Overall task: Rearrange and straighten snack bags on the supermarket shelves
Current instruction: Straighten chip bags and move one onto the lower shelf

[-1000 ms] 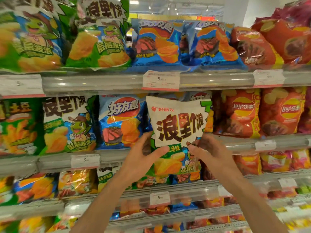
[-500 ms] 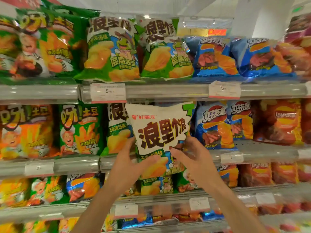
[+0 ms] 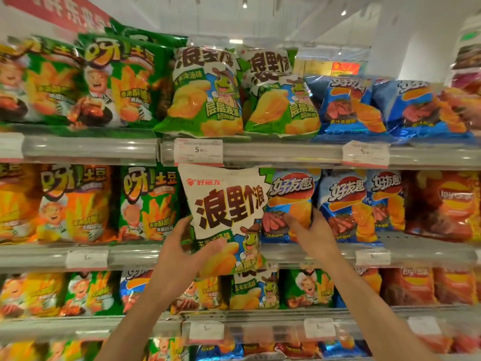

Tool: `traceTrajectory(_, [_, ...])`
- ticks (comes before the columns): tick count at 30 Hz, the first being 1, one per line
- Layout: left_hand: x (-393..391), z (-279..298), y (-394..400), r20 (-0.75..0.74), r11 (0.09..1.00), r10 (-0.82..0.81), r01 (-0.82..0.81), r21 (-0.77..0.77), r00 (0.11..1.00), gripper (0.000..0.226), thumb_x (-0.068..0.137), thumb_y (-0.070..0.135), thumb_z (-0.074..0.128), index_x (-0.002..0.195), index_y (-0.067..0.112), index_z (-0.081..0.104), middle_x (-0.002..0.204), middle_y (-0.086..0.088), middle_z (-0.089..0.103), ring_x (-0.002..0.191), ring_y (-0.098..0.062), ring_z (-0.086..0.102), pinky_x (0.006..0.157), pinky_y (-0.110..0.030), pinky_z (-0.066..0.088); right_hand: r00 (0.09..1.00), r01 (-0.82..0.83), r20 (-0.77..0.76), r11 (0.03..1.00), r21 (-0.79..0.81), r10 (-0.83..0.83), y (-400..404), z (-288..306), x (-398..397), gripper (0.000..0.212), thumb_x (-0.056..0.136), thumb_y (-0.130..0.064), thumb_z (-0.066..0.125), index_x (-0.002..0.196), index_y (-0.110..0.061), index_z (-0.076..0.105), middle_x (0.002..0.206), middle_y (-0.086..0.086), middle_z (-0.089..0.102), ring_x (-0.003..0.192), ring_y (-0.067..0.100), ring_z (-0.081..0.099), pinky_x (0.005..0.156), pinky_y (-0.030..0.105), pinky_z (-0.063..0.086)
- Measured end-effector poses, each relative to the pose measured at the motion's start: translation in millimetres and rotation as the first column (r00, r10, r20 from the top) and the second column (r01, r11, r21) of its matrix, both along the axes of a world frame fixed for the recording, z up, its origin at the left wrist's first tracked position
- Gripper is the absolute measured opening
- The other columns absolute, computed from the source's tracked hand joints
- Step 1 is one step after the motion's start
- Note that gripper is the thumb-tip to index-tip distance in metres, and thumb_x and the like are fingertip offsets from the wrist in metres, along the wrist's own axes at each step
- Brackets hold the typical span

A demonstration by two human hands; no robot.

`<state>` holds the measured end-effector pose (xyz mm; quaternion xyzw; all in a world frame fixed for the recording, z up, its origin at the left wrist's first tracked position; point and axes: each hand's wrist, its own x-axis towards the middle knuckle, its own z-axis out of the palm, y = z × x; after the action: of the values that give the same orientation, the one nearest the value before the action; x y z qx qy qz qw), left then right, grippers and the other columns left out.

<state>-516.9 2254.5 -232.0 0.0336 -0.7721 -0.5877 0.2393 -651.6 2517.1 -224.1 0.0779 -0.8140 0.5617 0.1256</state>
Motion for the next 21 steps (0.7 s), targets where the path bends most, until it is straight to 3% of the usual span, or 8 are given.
traceTrajectory(3, [-1, 1, 1, -0.011, 1.000, -0.008, 0.008, 0.016, 1.000, 0.089, 0.053, 0.073, 0.083, 0.132, 0.045, 0.053, 0.114, 0.031, 0.069, 0.102, 0.011, 0.066, 0.065, -0.012, 0.056, 0.999, -0.004, -0.050, 1.000, 0.010, 0.004, 3, 7, -4, 0.027, 0.089, -0.039, 0.076, 0.096, -0.032, 0.050, 0.074, -0.011, 0.073, 0.071, 0.004, 0.070, 0.059, 0.020, 0.049])
traceTrajectory(5, [-1, 4, 1, -0.016, 0.999, -0.013, 0.013, 0.030, 1.000, 0.091, 0.051, 0.073, 0.084, 0.132, 0.043, 0.054, 0.113, 0.031, 0.069, 0.099, 0.010, 0.067, 0.063, -0.012, 0.056, 0.996, -0.017, -0.091, 1.000, 0.025, 0.020, 7, 18, -8, 0.030, 0.090, -0.040, 0.075, 0.104, -0.030, 0.051, 0.080, -0.010, 0.072, 0.070, 0.003, 0.069, 0.063, 0.025, 0.053])
traceTrajectory(8, [-3, 8, 0, -0.026, 0.999, -0.020, 0.021, 0.030, 0.999, 0.089, 0.051, 0.072, 0.085, 0.130, 0.043, 0.055, 0.115, 0.028, 0.069, 0.099, 0.010, 0.067, 0.064, -0.011, 0.056, 0.989, -0.030, -0.145, 1.000, 0.007, 0.030, 16, 40, -15, 0.032, 0.091, -0.042, 0.073, 0.110, -0.022, 0.056, 0.087, -0.008, 0.072, 0.070, 0.001, 0.068, 0.063, 0.023, 0.051])
traceTrajectory(13, [-1, 7, -1, -0.035, 1.000, -0.019, 0.020, 0.015, 0.999, 0.084, 0.056, 0.068, 0.083, 0.131, 0.041, 0.056, 0.117, 0.024, 0.070, 0.102, 0.007, 0.068, 0.067, -0.014, 0.058, 0.991, -0.081, -0.111, 0.997, -0.021, 0.078, 35, 45, -13, 0.030, 0.091, -0.045, 0.072, 0.104, -0.020, 0.061, 0.078, -0.003, 0.071, 0.059, 0.004, 0.067, 0.051, 0.018, 0.051])
traceTrajectory(18, [4, 3, -7, -0.024, 0.999, -0.032, 0.032, 0.012, 0.999, 0.081, 0.059, 0.069, 0.081, 0.130, 0.036, 0.059, 0.118, 0.020, 0.072, 0.107, 0.001, 0.068, 0.070, -0.017, 0.059, 0.984, -0.114, -0.130, 0.989, 0.096, 0.126, 58, 33, 7, 0.032, 0.090, -0.057, 0.065, 0.097, -0.026, 0.060, 0.059, -0.013, 0.064, 0.046, 0.005, 0.058, 0.046, 0.017, 0.045])
traceTrajectory(21, [5, -3, -10, -0.002, 0.999, -0.023, 0.023, -0.022, 1.000, 0.085, 0.058, 0.074, 0.078, 0.132, 0.036, 0.058, 0.119, 0.021, 0.071, 0.107, 0.003, 0.067, 0.072, -0.017, 0.058, 0.975, -0.147, -0.147, 0.981, 0.125, 0.165, 75, 21, 20, 0.024, 0.090, -0.054, 0.068, 0.100, -0.033, 0.061, 0.072, -0.005, 0.072, 0.056, 0.014, 0.066, 0.051, 0.021, 0.052])
